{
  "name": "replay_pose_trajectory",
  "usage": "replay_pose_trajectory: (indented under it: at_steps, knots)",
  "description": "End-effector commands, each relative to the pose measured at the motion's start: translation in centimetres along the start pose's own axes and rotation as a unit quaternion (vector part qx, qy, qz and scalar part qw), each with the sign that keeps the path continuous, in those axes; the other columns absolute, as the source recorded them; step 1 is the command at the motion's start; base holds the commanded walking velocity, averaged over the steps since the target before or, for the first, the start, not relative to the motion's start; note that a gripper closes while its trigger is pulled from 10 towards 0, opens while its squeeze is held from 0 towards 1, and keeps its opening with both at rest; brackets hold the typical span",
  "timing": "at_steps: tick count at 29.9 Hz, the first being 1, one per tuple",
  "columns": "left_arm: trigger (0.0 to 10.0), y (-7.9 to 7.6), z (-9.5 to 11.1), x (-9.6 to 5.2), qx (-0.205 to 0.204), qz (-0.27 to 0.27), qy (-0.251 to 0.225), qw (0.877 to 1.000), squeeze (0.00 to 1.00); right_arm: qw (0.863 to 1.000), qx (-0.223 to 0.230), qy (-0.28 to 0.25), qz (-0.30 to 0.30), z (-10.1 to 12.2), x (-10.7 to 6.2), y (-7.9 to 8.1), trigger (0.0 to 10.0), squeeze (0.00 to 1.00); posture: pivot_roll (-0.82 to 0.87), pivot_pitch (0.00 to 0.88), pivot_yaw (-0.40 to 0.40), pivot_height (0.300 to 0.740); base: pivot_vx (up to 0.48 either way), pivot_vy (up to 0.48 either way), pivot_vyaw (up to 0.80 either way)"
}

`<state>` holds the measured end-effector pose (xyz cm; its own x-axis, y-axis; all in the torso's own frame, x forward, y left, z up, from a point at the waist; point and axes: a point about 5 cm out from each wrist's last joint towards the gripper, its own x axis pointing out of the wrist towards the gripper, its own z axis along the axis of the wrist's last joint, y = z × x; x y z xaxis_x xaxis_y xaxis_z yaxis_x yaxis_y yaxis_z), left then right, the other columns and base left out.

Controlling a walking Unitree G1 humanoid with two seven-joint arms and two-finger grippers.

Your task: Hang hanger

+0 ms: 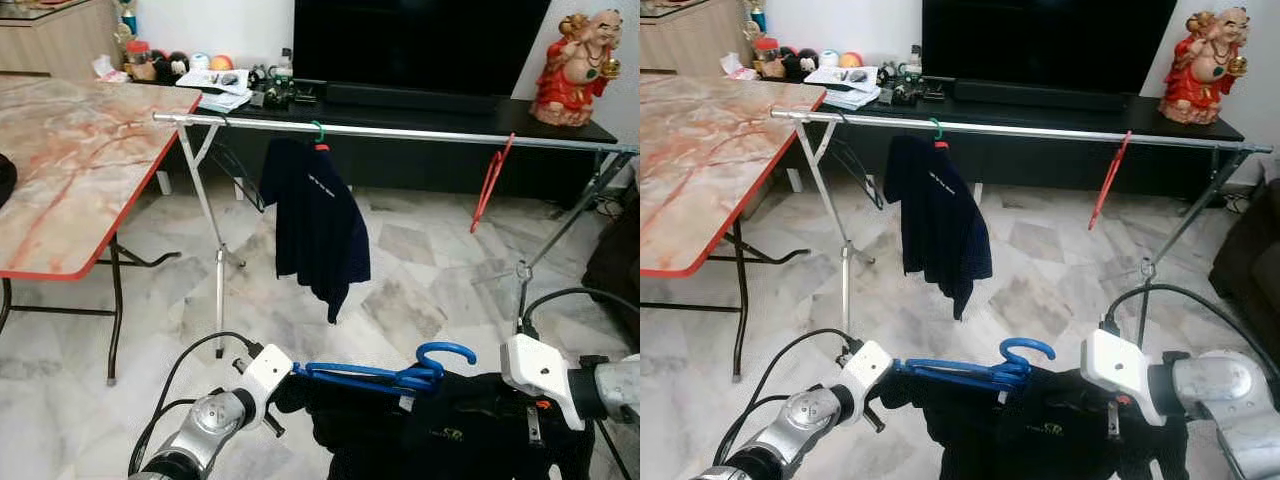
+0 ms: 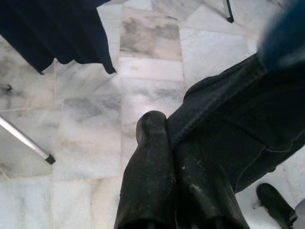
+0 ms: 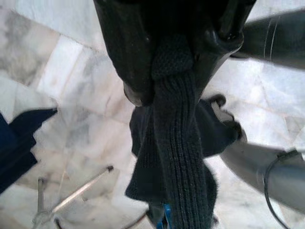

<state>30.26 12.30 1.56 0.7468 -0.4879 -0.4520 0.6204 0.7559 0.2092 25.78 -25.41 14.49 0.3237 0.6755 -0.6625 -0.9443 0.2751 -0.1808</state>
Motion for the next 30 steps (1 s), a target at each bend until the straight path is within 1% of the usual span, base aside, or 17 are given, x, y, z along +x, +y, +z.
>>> replay_pose_trajectory:
  at_steps: [1,2,3,4,5,6,7,9,11,13,17,18,24,28,30]
  knots:
    - [0.0,0.3,-0.9,-0.4,0.001,0.009,0.022,1.000,0.00,0.999,-0.014,0.049,-0.012,-0.8,-1.1,-0.6,0.0,0.00,-0.05,0.052,-0.047,0.740,0.000,0.000,0.00]
    - [0.0,0.3,-0.9,-0.4,0.002,0.008,0.023,1.000,0.00,0.998,-0.021,0.064,-0.020,-1.1,-1.2,-0.8,0.0,0.00,-0.05,0.052,-0.047,0.740,0.000,0.000,0.00]
    - [0.0,0.3,-0.9,-0.4,0.002,0.008,0.023,1.000,0.00,0.998,-0.021,0.064,-0.020,-1.1,-1.2,-0.8,0.0,0.00,-0.05,0.052,-0.047,0.740,0.000,0.000,0.00]
    - [0.0,0.3,-0.9,-0.4,0.003,0.008,0.023,1.000,0.00,0.996,-0.024,0.080,-0.035,-1.4,-1.1,-1.1,0.0,0.00,-0.05,0.052,-0.047,0.740,0.000,0.000,0.00]
    - [0.0,0.3,-0.9,-0.4,0.004,0.008,0.024,1.000,0.00,0.992,-0.035,0.112,-0.054,-2.0,-1.1,-1.6,0.0,0.00,-0.05,0.051,-0.046,0.740,0.000,0.000,0.00]
    - [0.0,0.3,-0.9,-0.4,0.004,0.008,0.024,1.000,0.00,0.992,-0.035,0.112,-0.054,-2.0,-1.1,-1.6,0.0,0.00,-0.05,0.051,-0.046,0.740,0.000,0.000,0.00]
    - [0.0,0.3,-1.0,-0.4,0.007,0.008,0.026,1.000,0.00,0.988,-0.048,0.139,-0.053,-2.5,-1.0,-1.6,0.0,0.00,-0.05,0.051,-0.046,0.740,0.000,0.000,0.00]
    - [0.0,0.3,-1.0,-0.4,0.008,0.008,0.026,1.000,0.00,0.987,-0.048,0.138,-0.065,-2.6,-0.8,-1.8,0.0,0.00,-0.05,0.050,-0.047,0.740,0.000,0.000,0.00]
    - [0.0,0.4,-1.0,-0.4,0.009,0.006,0.027,1.000,0.00,0.983,-0.060,0.145,-0.092,-2.6,-0.4,-2.3,0.0,0.00,-0.05,0.049,-0.047,0.740,0.000,0.000,0.00]
    - [0.0,0.4,-1.0,-0.5,0.011,0.005,0.028,1.000,0.00,0.983,-0.062,0.146,-0.092,-2.6,-0.2,-2.3,0.0,0.00,-0.05,0.049,-0.047,0.740,0.000,0.000,0.00]
    - [0.0,0.8,-0.8,-0.5,0.014,0.004,0.024,1.000,0.00,0.983,-0.067,0.156,-0.068,-3.0,0.8,-1.5,0.0,0.00,-0.05,0.046,-0.048,0.740,0.000,0.000,0.00]
    - [0.0,1.0,-0.4,-0.5,0.014,0.002,0.014,1.000,0.00,0.982,-0.064,0.163,-0.066,-3.5,1.4,-1.2,0.0,0.00,-0.05,0.045,-0.049,0.740,0.000,0.000,0.00]
    - [0.0,1.8,1.0,-0.4,0.028,-0.004,-0.012,1.000,0.00,0.981,-0.067,0.173,-0.053,-4.3,3.3,-0.3,0.0,0.00,-0.04,0.048,-0.048,0.740,0.000,0.000,0.00]
    - [0.0,1.9,1.8,-0.5,0.036,-0.028,-0.025,0.999,0.00,0.976,-0.081,0.188,-0.074,-4.5,3.9,-0.6,0.0,0.00,-0.03,0.049,-0.049,0.740,0.000,0.000,0.00]
    - [0.0,1.6,2.3,-0.5,0.031,-0.055,-0.036,0.997,0.00,0.974,-0.083,0.186,-0.095,-4.5,4.5,-0.9,0.0,0.00,-0.03,0.050,-0.048,0.740,0.000,0.000,0.00]
